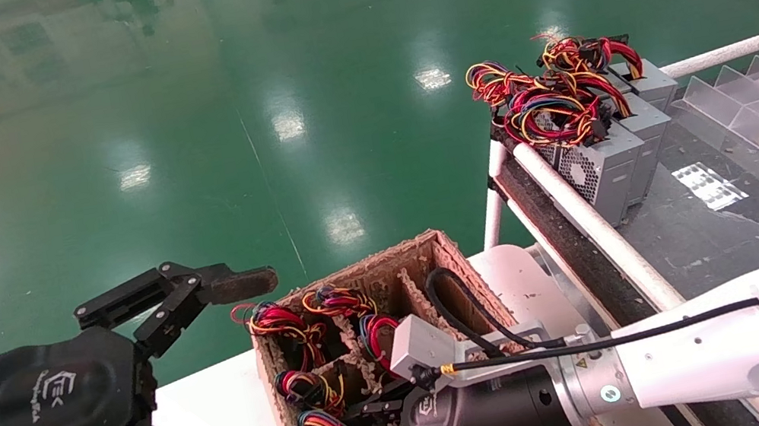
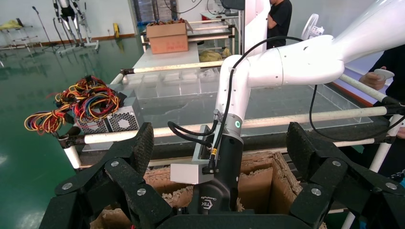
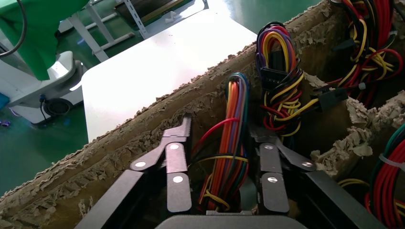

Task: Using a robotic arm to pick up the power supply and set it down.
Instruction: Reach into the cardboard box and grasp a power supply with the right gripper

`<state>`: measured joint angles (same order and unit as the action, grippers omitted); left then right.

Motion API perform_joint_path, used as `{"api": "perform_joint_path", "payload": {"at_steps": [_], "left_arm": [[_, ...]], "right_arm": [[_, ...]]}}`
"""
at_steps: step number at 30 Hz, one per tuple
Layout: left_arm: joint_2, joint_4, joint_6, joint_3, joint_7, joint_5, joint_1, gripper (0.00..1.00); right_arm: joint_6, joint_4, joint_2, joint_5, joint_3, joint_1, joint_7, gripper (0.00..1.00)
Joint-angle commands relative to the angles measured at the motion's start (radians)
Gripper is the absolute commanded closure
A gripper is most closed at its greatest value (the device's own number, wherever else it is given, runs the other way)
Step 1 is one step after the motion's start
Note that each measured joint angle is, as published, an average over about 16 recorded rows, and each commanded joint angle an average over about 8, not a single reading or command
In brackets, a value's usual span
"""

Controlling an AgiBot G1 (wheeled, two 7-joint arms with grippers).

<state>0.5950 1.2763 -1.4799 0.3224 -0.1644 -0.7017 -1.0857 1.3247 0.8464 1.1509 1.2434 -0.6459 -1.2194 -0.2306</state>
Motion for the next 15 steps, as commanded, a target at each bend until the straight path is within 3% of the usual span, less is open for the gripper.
{"api": "perform_joint_path", "payload": {"at_steps": [1, 15], "left_arm": [[0.000, 0.000, 0.000, 0.000, 0.000, 0.000, 0.000, 0.00], [0.000, 0.000, 0.000, 0.000, 0.000, 0.000, 0.000, 0.00]], "right_arm": [[0.003, -0.011, 0.002, -0.002, 0.001, -0.002, 0.005, 1.00], [0.033, -0.024, -0.010, -0.035, 0.017, -0.003, 0.023, 1.00]]}}
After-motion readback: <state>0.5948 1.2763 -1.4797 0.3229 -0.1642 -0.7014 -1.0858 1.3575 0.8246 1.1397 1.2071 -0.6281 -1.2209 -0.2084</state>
